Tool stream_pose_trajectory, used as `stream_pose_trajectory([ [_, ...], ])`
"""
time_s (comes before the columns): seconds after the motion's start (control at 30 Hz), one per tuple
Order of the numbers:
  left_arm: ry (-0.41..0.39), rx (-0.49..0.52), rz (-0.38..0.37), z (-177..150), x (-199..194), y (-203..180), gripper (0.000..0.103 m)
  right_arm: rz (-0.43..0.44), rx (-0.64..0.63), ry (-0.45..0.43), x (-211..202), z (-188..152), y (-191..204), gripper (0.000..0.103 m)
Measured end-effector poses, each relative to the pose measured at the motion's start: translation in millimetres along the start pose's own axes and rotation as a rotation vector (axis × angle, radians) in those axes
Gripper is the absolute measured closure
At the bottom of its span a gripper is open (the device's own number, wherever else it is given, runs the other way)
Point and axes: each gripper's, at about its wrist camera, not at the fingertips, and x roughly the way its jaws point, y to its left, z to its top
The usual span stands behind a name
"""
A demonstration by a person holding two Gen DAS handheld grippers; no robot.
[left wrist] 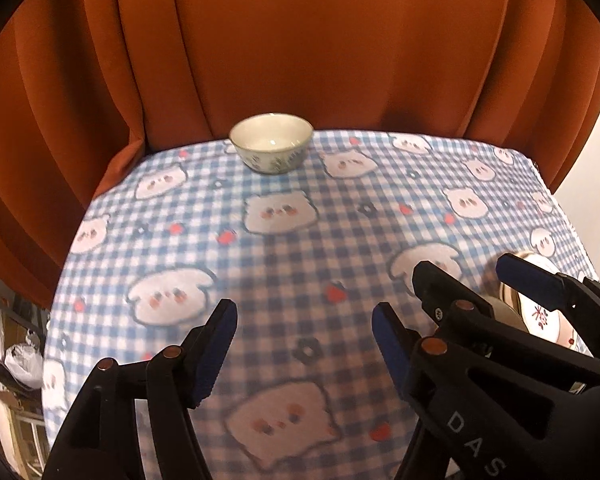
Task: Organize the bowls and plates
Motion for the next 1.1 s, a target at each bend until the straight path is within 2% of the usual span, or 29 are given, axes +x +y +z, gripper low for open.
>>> stream_pose_trajectory([
  [0.3, -0.044, -0.002, 0.008, 41, 7, 41, 0.027, -0.028, 0.007, -0.037, 7, 47, 49, 0.036],
  [0.4, -0.049, -0.002, 0.025, 57, 12, 49, 0.024, -0.035, 0.015, -0.044, 12, 63, 57, 0.036],
  [0.6, -0.058, -0.015, 0.036, 88, 28, 59, 0.024, -0.045, 0.019, -0.055, 26, 91, 65, 0.034],
  [0.87, -0.047, -0.024, 0.067, 133, 71, 63, 0.023, -0.034, 0.025, -0.051, 66, 133, 62, 0.032],
  [1.1, -0.024, -0.033, 0.157, 163, 125, 64, 0.025, -0.021, 0.033, -0.037, 126, 168, 54, 0.032],
])
